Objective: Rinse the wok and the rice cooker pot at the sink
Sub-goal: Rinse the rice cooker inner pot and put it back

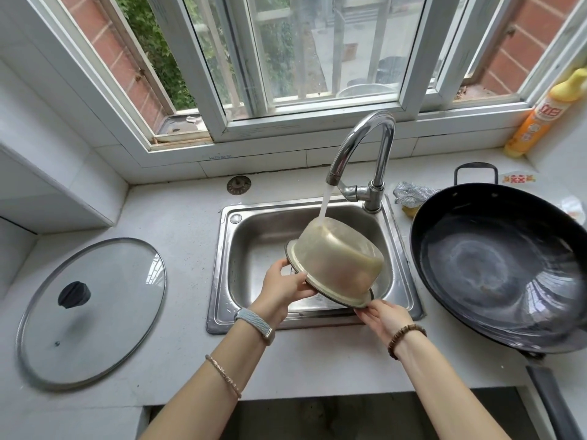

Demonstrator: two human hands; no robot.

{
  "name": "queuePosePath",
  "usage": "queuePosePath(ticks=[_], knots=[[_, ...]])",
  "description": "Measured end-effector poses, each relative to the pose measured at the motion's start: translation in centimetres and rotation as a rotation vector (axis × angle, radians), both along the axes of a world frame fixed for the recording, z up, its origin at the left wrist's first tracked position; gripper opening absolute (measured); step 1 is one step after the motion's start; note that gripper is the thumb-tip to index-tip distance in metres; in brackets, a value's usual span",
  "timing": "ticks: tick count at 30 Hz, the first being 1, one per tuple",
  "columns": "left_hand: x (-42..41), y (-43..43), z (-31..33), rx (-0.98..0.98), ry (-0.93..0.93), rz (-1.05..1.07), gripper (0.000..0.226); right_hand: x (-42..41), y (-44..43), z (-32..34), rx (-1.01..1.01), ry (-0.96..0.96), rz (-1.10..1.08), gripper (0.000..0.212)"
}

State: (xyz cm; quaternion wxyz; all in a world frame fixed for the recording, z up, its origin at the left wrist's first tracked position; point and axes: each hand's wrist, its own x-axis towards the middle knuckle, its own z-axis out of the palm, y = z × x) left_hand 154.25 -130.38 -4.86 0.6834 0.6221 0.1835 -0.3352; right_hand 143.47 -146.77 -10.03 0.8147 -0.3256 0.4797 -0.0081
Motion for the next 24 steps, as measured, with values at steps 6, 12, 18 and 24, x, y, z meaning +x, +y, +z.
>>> queuePosePath(ticks=[6, 12, 18, 24], knots=[[0.9, 2.0, -0.2, -0.027, 0.089, 0.133, 0.034, 2.1, 0.3, 0.9, -0.034, -0.061, -0.010, 0.010], [1.7, 4.2, -0.2, -0.086, 0.203, 0.276, 0.012, 5.1, 1.8, 1.9, -0.080, -0.122, 0.029, 0.013], [2.1, 5.9, -0.5, -0.134, 0.224, 0.340, 0.014, 7.1, 3.4, 2.6, -0.071, -0.169, 0.034, 0.017], [2.1, 7.0, -0.5, -0.154, 0.245, 0.366, 0.016, 8.3, 4.3, 2.7, -0.106, -0.144, 0.083, 0.038]])
